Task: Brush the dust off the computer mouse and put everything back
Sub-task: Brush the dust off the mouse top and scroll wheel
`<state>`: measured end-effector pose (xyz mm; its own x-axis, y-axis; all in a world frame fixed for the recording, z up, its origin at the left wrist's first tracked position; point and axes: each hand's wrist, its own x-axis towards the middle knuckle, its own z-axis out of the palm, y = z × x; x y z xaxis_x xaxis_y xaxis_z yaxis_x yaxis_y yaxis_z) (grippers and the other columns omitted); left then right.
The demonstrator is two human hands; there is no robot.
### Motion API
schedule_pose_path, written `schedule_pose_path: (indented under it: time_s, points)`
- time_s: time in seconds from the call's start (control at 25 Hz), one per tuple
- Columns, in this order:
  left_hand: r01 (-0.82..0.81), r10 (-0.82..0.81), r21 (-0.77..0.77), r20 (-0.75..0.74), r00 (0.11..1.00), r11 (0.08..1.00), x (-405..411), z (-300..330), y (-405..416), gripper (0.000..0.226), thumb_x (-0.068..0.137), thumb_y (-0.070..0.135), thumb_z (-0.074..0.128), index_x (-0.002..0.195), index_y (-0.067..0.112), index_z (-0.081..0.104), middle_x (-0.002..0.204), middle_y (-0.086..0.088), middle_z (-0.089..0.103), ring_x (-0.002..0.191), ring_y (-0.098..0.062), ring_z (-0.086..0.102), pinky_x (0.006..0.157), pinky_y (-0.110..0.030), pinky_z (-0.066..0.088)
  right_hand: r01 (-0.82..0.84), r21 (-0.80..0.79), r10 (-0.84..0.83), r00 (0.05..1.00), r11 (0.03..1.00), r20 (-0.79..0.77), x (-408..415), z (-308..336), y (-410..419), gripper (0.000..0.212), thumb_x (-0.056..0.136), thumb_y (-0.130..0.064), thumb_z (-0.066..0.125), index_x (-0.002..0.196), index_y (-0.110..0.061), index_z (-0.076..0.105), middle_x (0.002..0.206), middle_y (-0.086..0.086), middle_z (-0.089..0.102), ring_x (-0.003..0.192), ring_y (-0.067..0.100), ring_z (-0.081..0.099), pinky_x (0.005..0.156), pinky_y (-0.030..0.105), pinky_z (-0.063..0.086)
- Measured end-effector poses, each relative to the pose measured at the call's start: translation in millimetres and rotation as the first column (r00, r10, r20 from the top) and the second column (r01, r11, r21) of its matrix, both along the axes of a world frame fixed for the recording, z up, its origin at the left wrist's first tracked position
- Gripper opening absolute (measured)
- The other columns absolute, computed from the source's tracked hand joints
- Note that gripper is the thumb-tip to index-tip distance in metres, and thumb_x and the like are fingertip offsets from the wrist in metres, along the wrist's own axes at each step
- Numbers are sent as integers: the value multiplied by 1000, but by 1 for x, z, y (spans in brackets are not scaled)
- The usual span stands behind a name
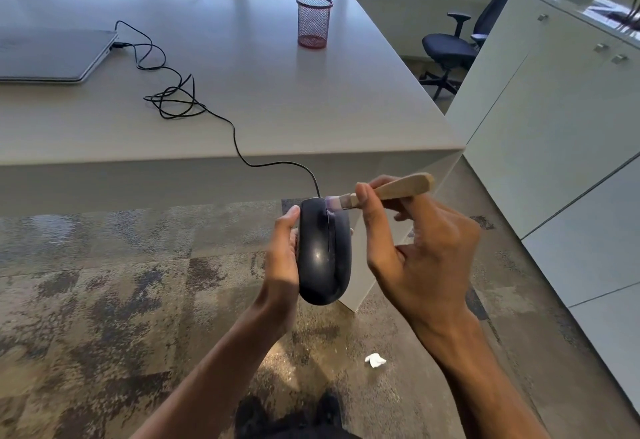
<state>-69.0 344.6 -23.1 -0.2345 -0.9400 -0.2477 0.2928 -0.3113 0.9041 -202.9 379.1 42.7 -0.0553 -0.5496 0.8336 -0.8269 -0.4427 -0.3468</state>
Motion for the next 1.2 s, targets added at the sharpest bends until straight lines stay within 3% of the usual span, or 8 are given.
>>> schedule_pose_path:
  time_s: [0.16,0.32,0.56,0.68,0.8,1.0,1.2]
  points:
    - [-14,15,23,-29,999,1000,-1,0,1,63,94,59,37,115,10,71,94,-8,74,92,-24,66,80,-37,47,-33,163,24,998,986,57,-1,-2,2,20,96,-27,59,88,-12,70,68,-2,71,53,16,65,45,34,51]
    - [-25,25,38,-16,1000,999,-2,0,3,57,99,54,33,109,15,74,93,-5,76,90,-22,67,80,-36,47,-38,105,30,996,994,82,-5,3,3,23,95,-28,58,92,-9,70,76,-12,67,59,9,67,52,20,52]
    - [-47,50,91,-36,998,995,-3,2,3,57,96,56,38,111,15,74,97,-9,77,94,-26,68,83,-39,49,-68,151,53,994,986,97,-1,-3,8,21,95,-26,59,89,-9,71,70,-1,71,53,15,65,47,34,52]
    - [-41,42,74,-20,999,996,-4,1,3,57,97,55,36,108,16,76,96,-9,78,94,-25,69,86,-41,50,-61,116,50,994,991,97,-4,0,9,21,95,-25,59,89,-8,70,75,-9,69,59,8,64,56,17,53]
    - [-9,10,50,-14,1000,999,-4,-1,3,56,99,55,33,102,21,77,93,-3,79,88,-17,71,78,-35,50,-51,74,43,993,996,106,-6,4,5,22,94,-22,59,93,-4,70,84,-15,58,76,-1,58,68,2,49]
    - [-59,61,97,-24,998,994,-1,1,1,56,94,59,40,113,19,75,108,-10,77,102,-26,69,88,-40,49,-102,130,88,990,986,114,-6,-3,10,22,94,-25,59,89,-8,72,79,-11,68,64,4,65,62,13,53]
    - [-27,31,73,-45,999,997,0,-1,2,54,97,55,36,94,24,80,89,-2,79,83,-15,72,75,-34,50,-86,46,81,991,995,109,-6,2,8,21,93,-20,60,90,-3,71,83,-15,60,73,1,61,67,5,49]
